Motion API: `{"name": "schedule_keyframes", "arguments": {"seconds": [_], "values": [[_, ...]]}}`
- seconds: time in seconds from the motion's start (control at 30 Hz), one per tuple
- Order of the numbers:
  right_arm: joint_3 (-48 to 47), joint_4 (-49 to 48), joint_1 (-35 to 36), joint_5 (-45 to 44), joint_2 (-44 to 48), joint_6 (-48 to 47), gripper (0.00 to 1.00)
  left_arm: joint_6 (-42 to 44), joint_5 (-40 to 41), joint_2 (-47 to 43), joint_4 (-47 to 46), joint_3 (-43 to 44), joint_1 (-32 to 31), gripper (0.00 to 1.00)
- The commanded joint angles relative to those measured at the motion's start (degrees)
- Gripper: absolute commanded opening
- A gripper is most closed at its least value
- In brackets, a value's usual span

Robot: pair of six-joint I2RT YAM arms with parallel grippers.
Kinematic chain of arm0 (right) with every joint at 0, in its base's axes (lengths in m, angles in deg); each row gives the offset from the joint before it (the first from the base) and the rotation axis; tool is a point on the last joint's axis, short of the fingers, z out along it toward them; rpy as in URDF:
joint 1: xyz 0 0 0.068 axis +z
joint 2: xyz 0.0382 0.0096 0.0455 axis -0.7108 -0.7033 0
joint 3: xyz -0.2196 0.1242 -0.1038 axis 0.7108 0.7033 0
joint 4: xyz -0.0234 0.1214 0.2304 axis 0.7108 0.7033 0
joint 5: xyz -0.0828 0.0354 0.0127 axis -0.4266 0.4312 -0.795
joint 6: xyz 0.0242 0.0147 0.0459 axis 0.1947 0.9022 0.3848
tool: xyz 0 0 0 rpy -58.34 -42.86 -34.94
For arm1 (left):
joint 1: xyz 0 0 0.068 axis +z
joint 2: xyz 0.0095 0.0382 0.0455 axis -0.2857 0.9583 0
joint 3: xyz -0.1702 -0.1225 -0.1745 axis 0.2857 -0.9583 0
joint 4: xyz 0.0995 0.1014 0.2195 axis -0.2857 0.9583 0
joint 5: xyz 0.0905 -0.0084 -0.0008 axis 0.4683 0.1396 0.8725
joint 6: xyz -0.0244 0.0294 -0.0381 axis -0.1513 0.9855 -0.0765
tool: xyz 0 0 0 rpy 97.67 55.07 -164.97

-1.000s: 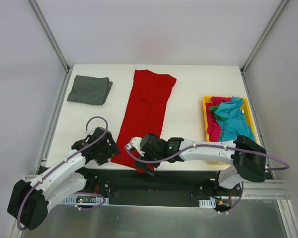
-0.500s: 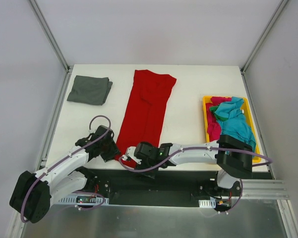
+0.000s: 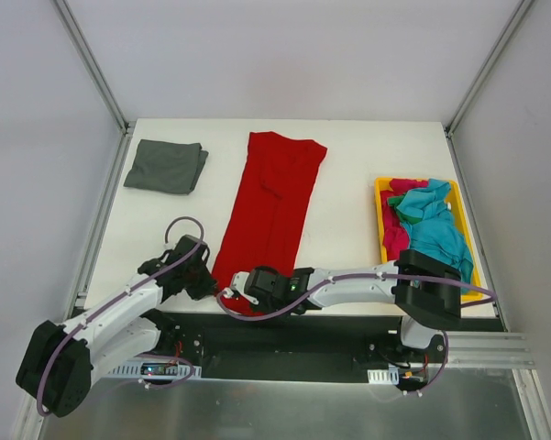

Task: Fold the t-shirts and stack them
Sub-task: Grab the bottom of the folded rectangular tshirt with both arms, then fold the folded rectangular tshirt in 1/3 of the way

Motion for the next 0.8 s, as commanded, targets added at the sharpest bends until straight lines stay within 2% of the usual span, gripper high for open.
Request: {"name": "schedule_keyframes", "arguments": {"seconds": [0.0,0.07,0.2,0.37,0.5,0.77], "values": [[0.0,1.6,0.5,2.0,3.5,1.5,0.18,-1.6,-0.6,-4.7,3.6,-2.4,0.4,0.00],[0.3,1.3,0.7,5.1,4.7,2.0,0.12,-2.5,-0.6,-7.6,5.8,-2.5,0.4,0.00],[0.3,1.7,0.9,8.8,6.5,4.7,0.11,-3.5,0.2,-13.7,12.0,-1.6,0.3,0.00],[1.7,-0.3,1.0,14.7,9.9,5.6,0.10,-3.8,-1.1,-20.2,13.8,-2.1,0.4,0.00],[1.2,-0.3,0.7,12.9,10.9,4.9,0.09,-4.4,-1.2,-20.3,13.9,-1.3,0.4,0.00],[1.1,0.2,-3.9,6.7,14.5,5.9,0.08,-1.8,1.9,-13.3,12.7,7.9,0.3,0.00]]}}
